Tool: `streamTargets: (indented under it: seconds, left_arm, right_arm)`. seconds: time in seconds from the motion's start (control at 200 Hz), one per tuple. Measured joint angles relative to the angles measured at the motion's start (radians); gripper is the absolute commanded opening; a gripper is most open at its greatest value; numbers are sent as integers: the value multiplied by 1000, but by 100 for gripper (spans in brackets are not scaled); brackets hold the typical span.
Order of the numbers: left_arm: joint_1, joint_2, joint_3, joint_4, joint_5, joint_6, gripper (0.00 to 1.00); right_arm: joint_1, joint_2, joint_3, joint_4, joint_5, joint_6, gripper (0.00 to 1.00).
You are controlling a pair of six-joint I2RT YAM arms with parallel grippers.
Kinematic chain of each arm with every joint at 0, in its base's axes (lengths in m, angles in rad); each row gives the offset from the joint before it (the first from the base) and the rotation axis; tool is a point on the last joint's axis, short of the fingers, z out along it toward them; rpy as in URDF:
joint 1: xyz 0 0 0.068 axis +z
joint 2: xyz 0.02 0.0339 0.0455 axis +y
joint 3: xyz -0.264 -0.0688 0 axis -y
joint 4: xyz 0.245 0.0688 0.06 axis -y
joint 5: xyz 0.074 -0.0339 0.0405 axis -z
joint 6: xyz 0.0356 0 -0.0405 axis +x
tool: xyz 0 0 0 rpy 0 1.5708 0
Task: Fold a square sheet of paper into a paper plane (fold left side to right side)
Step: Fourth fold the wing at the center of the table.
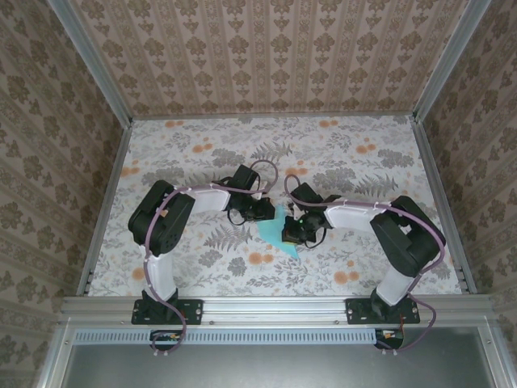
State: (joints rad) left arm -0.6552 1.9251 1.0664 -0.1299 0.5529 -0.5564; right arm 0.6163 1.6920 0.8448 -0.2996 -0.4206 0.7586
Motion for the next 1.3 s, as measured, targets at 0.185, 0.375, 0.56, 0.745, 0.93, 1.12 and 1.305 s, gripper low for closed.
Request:
streamTargets:
  seconds: [0.185,0.375,0.56,0.745,0.93,1.12,1.305]
  left_arm:
    - [0,0,0,-2,1,0,13]
    - [-1,0,0,-8,4,0,13]
    - [-3,0,0,-11,8,0,13]
    - [-3,0,10,-24,8,0,16]
    - [16,-18,52,-61,16,3,32]
    - [54,-151,67,-67,27,-4,42]
    - [81,-255,-3,-37,29,-29,42]
  right_arm:
    - [0,-39,-39,-20,-1,0,0]
    - [0,-71,-74,-26,-1,-2,0]
    - [0,-98,-94,-53,-1,-5,0]
    - [2,-119,-96,-105,-1,-23,0]
    - [-20,-206,-96,-126,-8,-56,18]
    - [-93,-327,-96,-72,0,-117,43]
    - [-132,-377,-96,27,40,-132,57]
